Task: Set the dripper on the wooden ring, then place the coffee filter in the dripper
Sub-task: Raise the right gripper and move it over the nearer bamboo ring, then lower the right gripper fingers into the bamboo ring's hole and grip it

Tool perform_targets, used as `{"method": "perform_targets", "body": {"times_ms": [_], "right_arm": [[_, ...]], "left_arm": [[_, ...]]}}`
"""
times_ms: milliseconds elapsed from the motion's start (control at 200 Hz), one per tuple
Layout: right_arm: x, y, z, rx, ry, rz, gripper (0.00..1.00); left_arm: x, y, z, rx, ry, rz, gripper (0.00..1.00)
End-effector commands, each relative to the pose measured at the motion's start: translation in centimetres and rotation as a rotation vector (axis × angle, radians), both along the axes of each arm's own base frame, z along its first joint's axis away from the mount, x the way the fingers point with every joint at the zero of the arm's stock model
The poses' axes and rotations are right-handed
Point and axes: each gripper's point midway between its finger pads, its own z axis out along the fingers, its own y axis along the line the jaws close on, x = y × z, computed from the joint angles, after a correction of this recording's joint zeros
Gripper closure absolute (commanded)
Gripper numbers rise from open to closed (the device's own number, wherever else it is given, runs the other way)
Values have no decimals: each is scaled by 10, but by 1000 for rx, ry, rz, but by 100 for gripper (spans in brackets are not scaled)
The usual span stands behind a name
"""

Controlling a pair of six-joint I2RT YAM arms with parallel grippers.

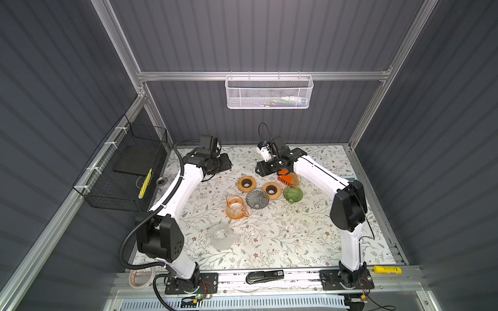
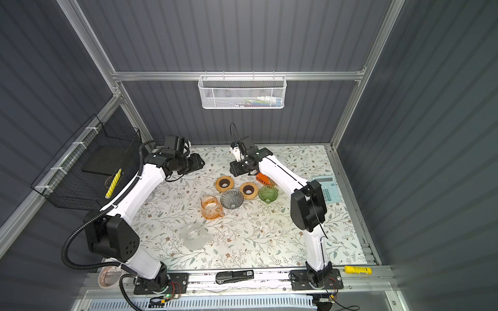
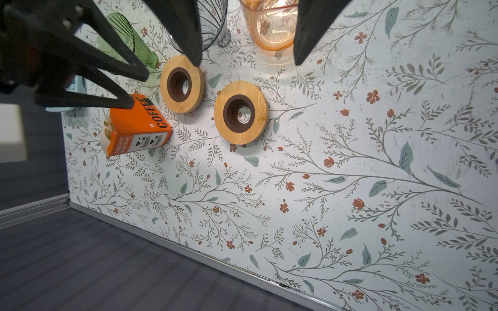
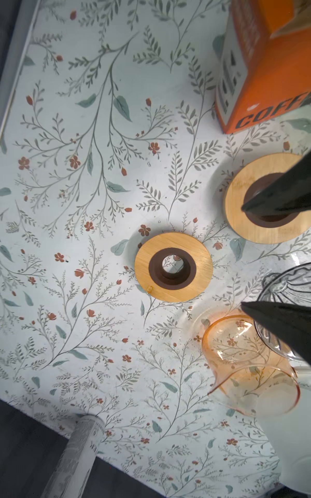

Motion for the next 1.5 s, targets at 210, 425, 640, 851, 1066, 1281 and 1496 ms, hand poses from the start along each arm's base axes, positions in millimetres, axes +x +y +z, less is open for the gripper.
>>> {"method": "perform_targets", "body": {"times_ms": [210,425,640,851,1066,1281,1496], "right_arm": [[15,13,-39,-41,63,18,44],[26,12,-61,-88,72,-9,42],[25,17,-76,-103,104,-8,38],[26,24,-90,-127,105,-13,35],[27,33,-100,-130,108,-12,35],[29,38,-114,-148,112,-9,36],[30,37,-125,-166,121,-20,38]], "left_arm": [[-7,7,5,-29,-10,46,46],[-17,-2,12,-65,-10,-16,46],[-23,-3,20,-89,-41,-24,46],[-29,-5,25,-107,-51,-40,46],[-38,-3,31,-106,-59,-43,46],[-47,0,19,-100,-32,-39,45],[-50,3,21,-88,-35,-34,45]]}}
